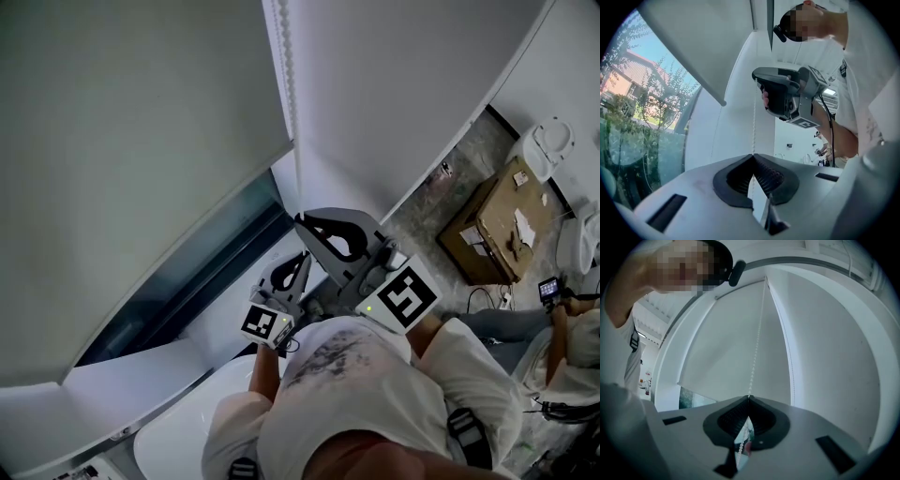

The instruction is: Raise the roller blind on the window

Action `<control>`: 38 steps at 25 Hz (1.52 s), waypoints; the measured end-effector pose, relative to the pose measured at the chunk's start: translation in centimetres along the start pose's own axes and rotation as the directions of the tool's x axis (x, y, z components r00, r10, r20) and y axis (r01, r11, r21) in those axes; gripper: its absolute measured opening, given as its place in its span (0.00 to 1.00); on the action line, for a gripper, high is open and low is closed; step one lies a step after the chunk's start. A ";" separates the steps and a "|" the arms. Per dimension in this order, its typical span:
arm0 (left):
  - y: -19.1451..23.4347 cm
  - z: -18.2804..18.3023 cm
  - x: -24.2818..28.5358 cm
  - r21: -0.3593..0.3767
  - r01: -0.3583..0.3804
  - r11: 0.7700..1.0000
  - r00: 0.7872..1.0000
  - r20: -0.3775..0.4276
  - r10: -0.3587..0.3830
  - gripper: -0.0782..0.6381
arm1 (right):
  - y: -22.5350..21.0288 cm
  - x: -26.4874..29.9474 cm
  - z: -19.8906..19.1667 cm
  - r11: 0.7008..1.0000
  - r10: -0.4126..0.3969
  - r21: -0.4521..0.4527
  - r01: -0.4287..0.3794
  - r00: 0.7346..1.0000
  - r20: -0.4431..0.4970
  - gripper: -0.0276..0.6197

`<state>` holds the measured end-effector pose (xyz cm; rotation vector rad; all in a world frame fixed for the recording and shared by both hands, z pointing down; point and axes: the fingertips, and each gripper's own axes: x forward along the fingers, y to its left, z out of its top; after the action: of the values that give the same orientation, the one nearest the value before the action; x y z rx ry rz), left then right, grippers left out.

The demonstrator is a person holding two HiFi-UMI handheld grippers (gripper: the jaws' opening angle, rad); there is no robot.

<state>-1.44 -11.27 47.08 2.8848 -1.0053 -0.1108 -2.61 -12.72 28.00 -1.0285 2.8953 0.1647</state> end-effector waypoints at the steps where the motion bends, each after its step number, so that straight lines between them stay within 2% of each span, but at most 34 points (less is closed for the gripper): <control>1: 0.2 -0.3 -0.1 -0.007 0.000 1.000 1.000 0.002 0.000 0.12 | 0.0 0.0 -0.4 1.000 0.002 0.002 -0.002 1.000 -0.002 0.14; 6: 0.3 -3.3 -0.1 -0.015 -0.005 1.000 1.000 -0.017 0.005 0.12 | 0.5 -0.3 -2.9 0.999 0.016 -0.052 -0.017 1.000 -0.015 0.14; 13: 0.6 -6.5 -0.9 -0.036 -0.003 0.999 1.000 -0.012 0.002 0.12 | 1.4 -0.6 -6.2 0.998 0.026 -0.054 -0.028 0.999 -0.034 0.14; 19: 1.1 -8.8 -0.3 -0.026 -0.006 1.000 0.999 -0.034 0.005 0.12 | 1.3 -0.4 -8.8 0.996 0.034 -0.085 -0.040 0.997 -0.076 0.14; 24: 0.5 -10.5 -0.6 -0.039 -0.015 0.999 0.998 -0.064 0.012 0.12 | 1.7 -1.4 -10.2 0.997 0.030 -0.070 -0.037 0.995 -0.095 0.14; 31: 0.1 -11.0 -0.5 -0.050 -0.006 0.999 0.999 -0.051 0.004 0.12 | 2.1 -1.6 -10.5 0.997 0.030 -0.072 -0.036 0.997 -0.076 0.14; 35: -0.2 -10.5 -0.7 -0.079 -0.016 0.997 0.996 -0.089 0.009 0.12 | 2.5 -1.6 -10.4 0.994 0.041 -0.098 -0.050 0.995 -0.092 0.14; 38: -0.7 -8.8 -0.8 -0.082 -0.013 0.997 0.994 -0.108 0.004 0.12 | 2.7 -1.6 -10.4 0.992 0.050 -0.113 -0.063 0.992 -0.114 0.14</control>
<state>-0.77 -9.72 55.80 2.7785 -0.9707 0.0036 -3.30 -10.94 38.66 -1.0032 3.0497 0.2927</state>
